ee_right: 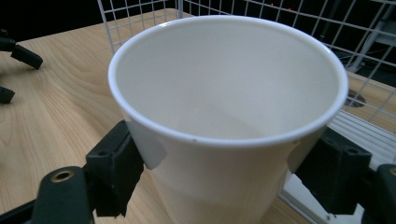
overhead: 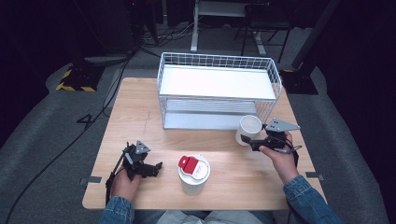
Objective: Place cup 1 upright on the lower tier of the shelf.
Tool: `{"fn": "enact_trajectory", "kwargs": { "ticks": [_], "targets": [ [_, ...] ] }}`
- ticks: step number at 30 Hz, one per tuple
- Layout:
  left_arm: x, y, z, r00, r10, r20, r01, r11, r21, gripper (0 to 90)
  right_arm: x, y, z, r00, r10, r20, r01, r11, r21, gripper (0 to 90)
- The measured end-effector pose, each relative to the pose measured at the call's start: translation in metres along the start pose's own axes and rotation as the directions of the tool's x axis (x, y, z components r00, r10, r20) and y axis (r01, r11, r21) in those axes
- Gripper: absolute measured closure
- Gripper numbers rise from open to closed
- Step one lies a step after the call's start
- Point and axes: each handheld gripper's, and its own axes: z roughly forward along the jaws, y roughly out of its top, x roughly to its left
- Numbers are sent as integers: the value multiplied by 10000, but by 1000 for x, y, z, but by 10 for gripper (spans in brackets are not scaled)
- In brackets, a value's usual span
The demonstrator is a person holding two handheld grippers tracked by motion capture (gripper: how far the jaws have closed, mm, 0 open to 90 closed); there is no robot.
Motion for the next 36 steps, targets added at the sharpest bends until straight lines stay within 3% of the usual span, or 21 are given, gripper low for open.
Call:
{"fn": "enact_trajectory", "kwargs": {
  "ticks": [16, 24, 32, 36],
  "targets": [
    [0, 1, 1, 10000, -54, 5, 54, 10000, -6, 0, 10, 18, 33, 9998, 191, -52, -193, 9993, -312, 219],
    [0, 1, 1, 10000, -29, 28, 29, 10000, 31, 0, 10, 23, 47, 9998, -14, 222, 17, 9999, -136, 219],
    [0, 1, 1, 10000, -33, 23, 33, 10000, 31, 0, 9, 29, 60, 9990, 214, 383, -205, 9995, -250, 220],
    [0, 1, 1, 10000, -29, 13, 29, 10000, 42, 0, 9, 34, 68, 9964, 467, 711, -441, 9983, -374, 220]
  ]
}}
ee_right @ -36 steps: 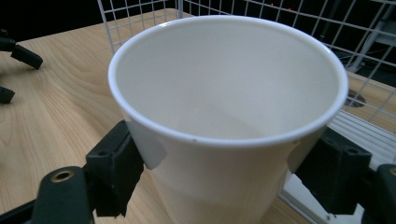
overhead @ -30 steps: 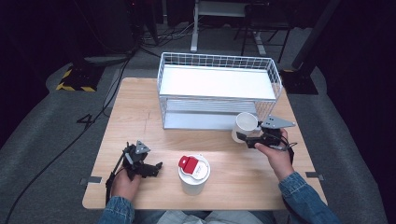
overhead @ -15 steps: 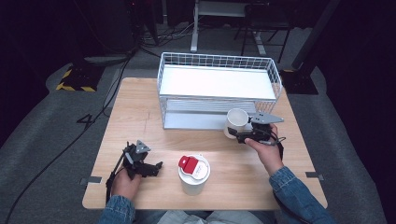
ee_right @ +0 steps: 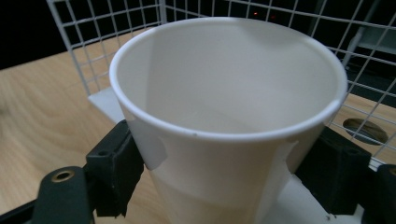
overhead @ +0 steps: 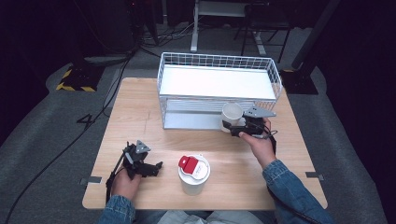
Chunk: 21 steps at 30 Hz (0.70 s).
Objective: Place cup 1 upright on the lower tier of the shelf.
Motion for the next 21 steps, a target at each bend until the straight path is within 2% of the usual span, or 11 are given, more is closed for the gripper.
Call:
{"fn": "enact_trajectory", "kwargs": {
  "ticks": [11, 21],
  "targets": [
    [0, 0, 0, 10000, -2, 11, 2, 10000, -10, 0, 5, 5, 16, 9992, -18, 395, 14, 9999, 110, 220],
    [0, 0, 0, 10000, 0, 13, 0, 10000, -10, 0, 8, 4, 32, 9941, 142, 1079, -142, 9999, -5, 220]
  ]
}}
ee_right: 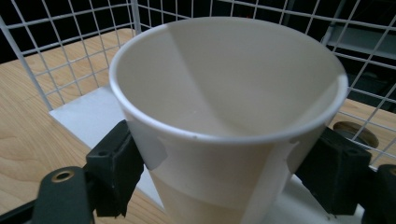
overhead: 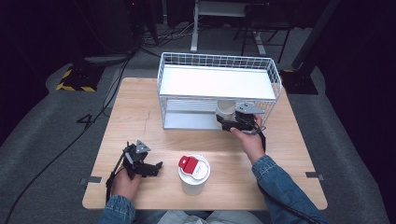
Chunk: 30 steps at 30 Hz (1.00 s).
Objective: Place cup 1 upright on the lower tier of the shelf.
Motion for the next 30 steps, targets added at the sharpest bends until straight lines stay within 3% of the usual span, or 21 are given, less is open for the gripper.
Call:
{"fn": "enact_trajectory", "kwargs": {
  "ticks": [16, 30],
  "targets": [
    [0, 0, 0, 10000, -3, -4, 3, 10000, 8, 0, 0, -10, 21, 9993, -216, 314, 210, 9996, 192, 218],
    [0, 0, 0, 10000, -3, -5, 3, 10000, 4, 0, -6, -17, 29, 9994, 283, 194, -289, 9990, 334, 205]
  ]
}}
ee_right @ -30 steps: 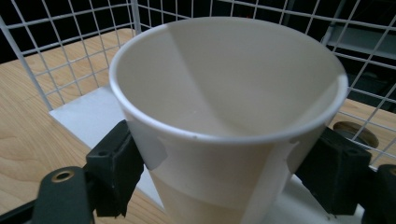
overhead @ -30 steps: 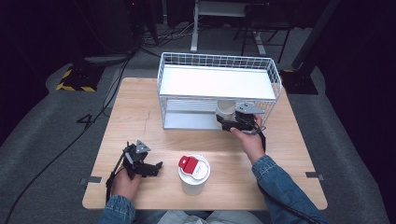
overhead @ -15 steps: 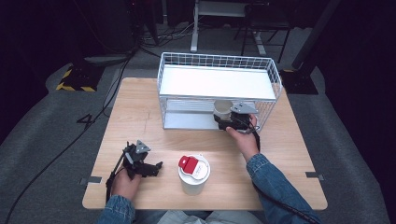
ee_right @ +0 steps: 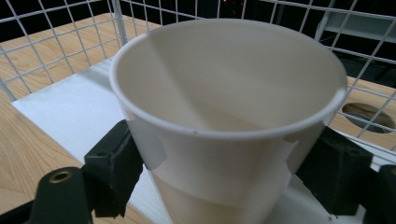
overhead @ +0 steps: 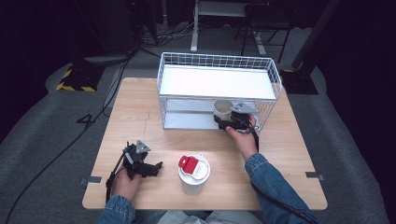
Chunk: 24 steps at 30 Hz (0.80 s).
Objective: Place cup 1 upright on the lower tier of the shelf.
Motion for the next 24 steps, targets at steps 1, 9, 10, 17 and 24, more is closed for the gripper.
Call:
{"fn": "enact_trajectory", "kwargs": {
  "ticks": [1, 9, 10, 17, 24],
  "targets": [
    [0, 0, 0, 10000, -2, 1, 2, 10000, 1, 0, -1, 0, 0, 10000, -5, -47, 5, 10000, 13, 178],
    [0, 0, 0, 10000, 0, 2, 0, 10000, 3, 0, -5, 0, 1, 9998, 114, -185, -112, 9999, 96, 45],
    [0, 0, 0, 10000, -2, 2, 2, 10000, 2, 0, -5, 1, 1, 9998, 100, -164, -98, 9999, 86, 42],
    [0, 0, 0, 10000, 0, -1, 0, 10000, 2, 0, -4, 2, -4, 9998, 6, -216, -4, 9999, 105, 30],
    [1, 1, 1, 9999, 104, -3, -104, 9999, -18, 0, -8, 4, -17, 9993, -349, -155, 351, 9993, 110, 29]
  ]
}}
